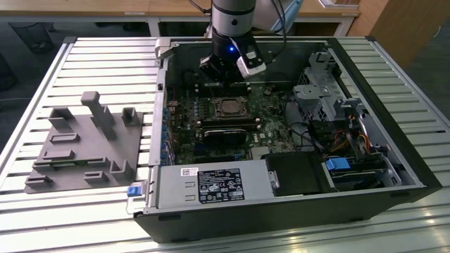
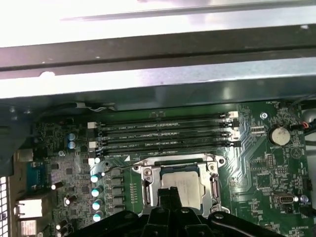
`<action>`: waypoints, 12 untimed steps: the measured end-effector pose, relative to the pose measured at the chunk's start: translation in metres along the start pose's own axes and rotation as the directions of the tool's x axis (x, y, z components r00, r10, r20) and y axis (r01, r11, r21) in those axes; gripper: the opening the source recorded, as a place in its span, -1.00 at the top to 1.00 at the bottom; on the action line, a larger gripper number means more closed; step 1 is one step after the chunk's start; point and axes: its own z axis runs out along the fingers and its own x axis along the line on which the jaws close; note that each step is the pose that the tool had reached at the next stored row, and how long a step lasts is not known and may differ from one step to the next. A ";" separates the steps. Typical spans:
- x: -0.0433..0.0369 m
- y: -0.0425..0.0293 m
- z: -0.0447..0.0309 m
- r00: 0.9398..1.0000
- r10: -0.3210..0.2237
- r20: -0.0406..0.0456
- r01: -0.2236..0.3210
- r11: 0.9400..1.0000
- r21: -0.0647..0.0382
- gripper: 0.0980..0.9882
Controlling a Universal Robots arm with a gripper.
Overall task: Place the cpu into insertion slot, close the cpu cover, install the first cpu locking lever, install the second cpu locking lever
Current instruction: 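Install the first cpu locking lever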
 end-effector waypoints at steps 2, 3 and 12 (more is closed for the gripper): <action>0.0000 0.0000 0.0000 1.000 -0.021 -0.002 0.021 1.000 -0.003 0.98; 0.0000 0.0000 -0.0001 1.000 -0.031 -0.003 0.031 1.000 -0.005 0.98; 0.0047 -0.0004 -0.0001 0.998 -0.065 -0.001 0.065 0.998 -0.009 0.98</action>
